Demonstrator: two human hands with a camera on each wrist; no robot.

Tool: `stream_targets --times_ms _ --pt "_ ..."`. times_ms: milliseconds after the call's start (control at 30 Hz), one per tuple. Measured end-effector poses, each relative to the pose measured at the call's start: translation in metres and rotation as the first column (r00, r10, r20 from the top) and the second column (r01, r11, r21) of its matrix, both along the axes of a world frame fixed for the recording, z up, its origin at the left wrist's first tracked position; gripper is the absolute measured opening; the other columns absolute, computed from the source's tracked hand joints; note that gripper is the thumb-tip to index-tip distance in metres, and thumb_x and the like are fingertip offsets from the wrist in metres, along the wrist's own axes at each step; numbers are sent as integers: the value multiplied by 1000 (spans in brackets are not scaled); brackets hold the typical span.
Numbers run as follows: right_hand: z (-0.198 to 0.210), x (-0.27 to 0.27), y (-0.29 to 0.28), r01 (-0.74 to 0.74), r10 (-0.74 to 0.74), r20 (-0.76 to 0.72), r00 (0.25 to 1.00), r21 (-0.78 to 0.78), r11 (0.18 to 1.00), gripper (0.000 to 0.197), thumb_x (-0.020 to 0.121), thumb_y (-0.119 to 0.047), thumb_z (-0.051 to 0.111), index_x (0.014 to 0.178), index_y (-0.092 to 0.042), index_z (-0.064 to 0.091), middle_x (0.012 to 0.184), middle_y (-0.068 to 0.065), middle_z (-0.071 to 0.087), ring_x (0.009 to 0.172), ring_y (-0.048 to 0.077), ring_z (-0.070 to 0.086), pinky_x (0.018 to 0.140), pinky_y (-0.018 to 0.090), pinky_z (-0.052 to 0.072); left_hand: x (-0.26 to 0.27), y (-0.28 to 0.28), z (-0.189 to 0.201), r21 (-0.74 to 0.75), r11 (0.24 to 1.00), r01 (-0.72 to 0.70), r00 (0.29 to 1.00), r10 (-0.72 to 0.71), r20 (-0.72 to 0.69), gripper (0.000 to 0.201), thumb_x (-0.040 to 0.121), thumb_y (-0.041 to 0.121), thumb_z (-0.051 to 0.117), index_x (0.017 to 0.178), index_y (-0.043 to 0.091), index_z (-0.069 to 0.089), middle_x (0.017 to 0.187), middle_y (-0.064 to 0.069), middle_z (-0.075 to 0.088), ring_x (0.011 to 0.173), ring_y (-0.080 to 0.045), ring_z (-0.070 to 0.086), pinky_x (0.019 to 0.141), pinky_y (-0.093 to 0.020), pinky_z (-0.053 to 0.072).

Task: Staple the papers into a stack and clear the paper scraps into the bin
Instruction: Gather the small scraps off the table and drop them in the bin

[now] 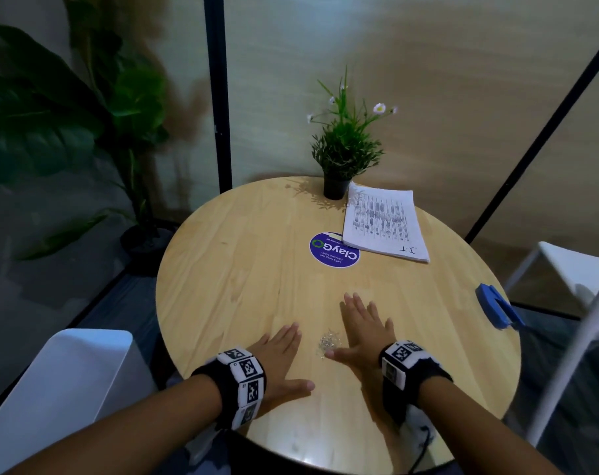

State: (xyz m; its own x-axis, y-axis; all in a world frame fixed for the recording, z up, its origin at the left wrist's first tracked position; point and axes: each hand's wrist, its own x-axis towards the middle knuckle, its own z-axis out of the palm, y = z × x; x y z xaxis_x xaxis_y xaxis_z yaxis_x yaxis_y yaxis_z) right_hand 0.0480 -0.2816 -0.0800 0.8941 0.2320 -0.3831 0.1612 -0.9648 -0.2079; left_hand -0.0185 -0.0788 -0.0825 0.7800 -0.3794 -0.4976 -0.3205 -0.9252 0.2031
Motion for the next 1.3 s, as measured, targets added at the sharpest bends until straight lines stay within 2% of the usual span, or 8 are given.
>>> stream_targets --times_ms 167,300,467,533,633,933,1067,1300 --pt "6 -11 6 -135 136 8 991 182 974 79 79 -42 69 145 -30 28 159 -1 13 145 20 19 117 37 21 0 0 -1 -10 1000 2 1000 -2 15 97 86 68 31 148 9 -14 157 -5 -23 148 -18 -14 120 -39 1" --pt "15 -33 22 -291 277 110 955 149 945 41 94 -26 50 135 -28 49 154 -3 30 138 17 35 111 28 28 0 -4 3 -12 1000 -14 1000 15 18 92 89 65 31 149 9 -9 158 -8 -17 149 -21 -8 121 -40 5" --pt "29 -46 25 -302 290 137 947 80 950 34 96 -21 45 126 -18 60 133 6 53 122 23 50 100 25 36 -9 -10 12 -87 994 -64 987 75 142 67 92 44 43 147 12 22 156 -9 20 142 -26 24 114 -40 29" --pt "32 -47 26 -255 246 118 962 68 965 32 94 -18 47 121 -15 64 123 12 57 114 28 54 94 28 40 -8 -12 16 -142 983 -114 972 140 189 47 92 34 47 133 11 43 140 -9 38 128 -27 38 104 -40 41" --pt "33 -46 29 -163 158 97 983 53 985 29 92 -18 51 115 -12 67 118 11 60 109 28 57 93 28 43 -2 -16 18 -203 954 -219 953 254 165 36 92 28 51 123 10 53 127 -9 45 118 -27 46 99 -37 44" --pt "28 -37 16 116 -174 120 977 383 916 5 79 -17 72 83 -17 76 86 -2 71 81 9 63 77 13 48 10 -30 9 -310 898 -312 921 366 136 35 90 24 56 124 15 54 127 -6 51 115 -24 52 94 -28 43" --pt "25 -33 0 188 -284 110 952 520 833 30 76 -7 73 60 -32 67 68 -10 67 70 1 63 61 5 45 14 -41 7 -292 917 -271 935 323 147 37 89 20 58 124 9 53 126 -10 48 116 -29 50 96 -34 42" --pt "17 -36 -15 253 -356 58 933 598 760 19 75 -2 73 67 -20 74 65 -8 67 62 1 61 53 3 44 28 -65 5 -285 932 -225 948 276 155 35 90 14 59 123 6 53 126 -15 50 115 -33 50 95 -36 42"
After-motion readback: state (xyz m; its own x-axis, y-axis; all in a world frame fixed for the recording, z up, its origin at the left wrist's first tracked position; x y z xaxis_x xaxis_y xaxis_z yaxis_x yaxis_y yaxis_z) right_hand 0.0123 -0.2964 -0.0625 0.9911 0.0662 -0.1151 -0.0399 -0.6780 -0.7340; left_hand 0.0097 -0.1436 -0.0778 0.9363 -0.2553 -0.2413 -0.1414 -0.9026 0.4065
